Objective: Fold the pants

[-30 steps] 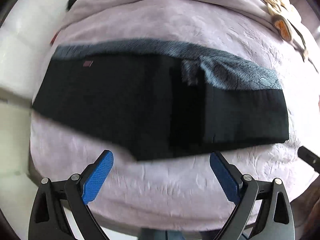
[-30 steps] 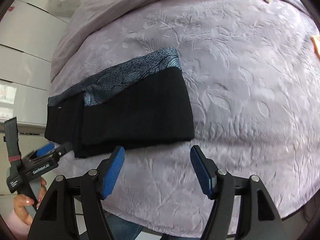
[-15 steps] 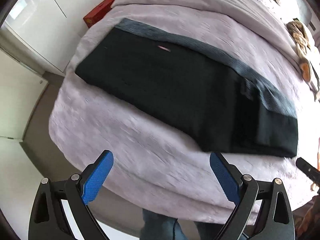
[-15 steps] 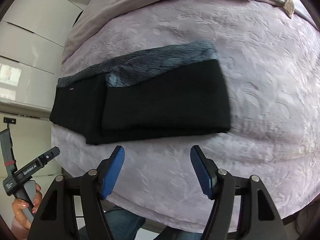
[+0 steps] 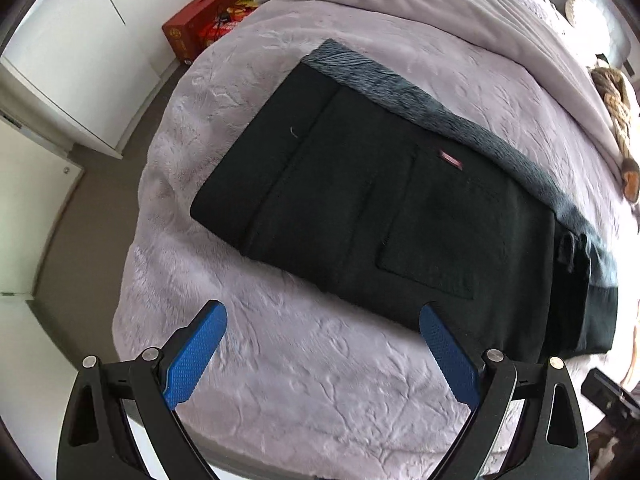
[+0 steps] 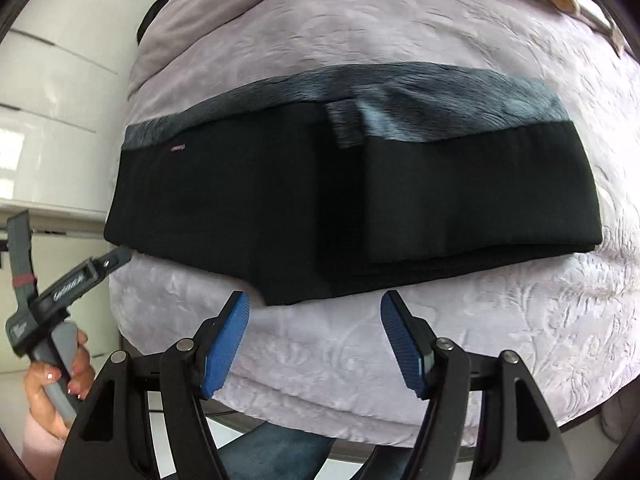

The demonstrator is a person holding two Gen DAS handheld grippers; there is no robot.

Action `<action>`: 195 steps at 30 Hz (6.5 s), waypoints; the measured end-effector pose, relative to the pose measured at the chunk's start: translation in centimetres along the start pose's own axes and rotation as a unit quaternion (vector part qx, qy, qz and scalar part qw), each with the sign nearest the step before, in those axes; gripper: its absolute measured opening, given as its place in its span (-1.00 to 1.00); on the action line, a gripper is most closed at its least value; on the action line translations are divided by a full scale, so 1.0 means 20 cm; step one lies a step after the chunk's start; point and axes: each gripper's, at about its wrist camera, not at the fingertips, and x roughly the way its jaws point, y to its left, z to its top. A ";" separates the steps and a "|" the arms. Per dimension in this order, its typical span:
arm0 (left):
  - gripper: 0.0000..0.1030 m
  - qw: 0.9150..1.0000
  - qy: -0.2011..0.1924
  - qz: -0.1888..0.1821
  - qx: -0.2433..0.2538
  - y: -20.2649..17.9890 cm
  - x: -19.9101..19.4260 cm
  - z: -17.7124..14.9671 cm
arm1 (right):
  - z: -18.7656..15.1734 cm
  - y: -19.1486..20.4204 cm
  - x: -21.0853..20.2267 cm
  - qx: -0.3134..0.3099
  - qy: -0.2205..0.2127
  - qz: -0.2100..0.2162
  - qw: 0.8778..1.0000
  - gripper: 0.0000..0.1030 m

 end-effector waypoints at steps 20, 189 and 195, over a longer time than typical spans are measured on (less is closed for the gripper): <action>0.90 0.992 -0.011 -0.106 -0.066 0.30 0.18 0.14 | 0.01 0.19 0.03 -0.027 0.030 -0.044 0.998 0.40; 0.97 0.966 0.015 0.040 0.255 -1.30 -0.08 -0.48 | -0.08 -0.92 -0.18 0.087 -0.059 0.007 0.994 0.56; 0.97 0.965 0.026 0.039 0.259 -1.30 -0.15 -0.59 | -0.12 -0.93 -0.17 0.102 -0.052 0.012 0.993 0.56</action>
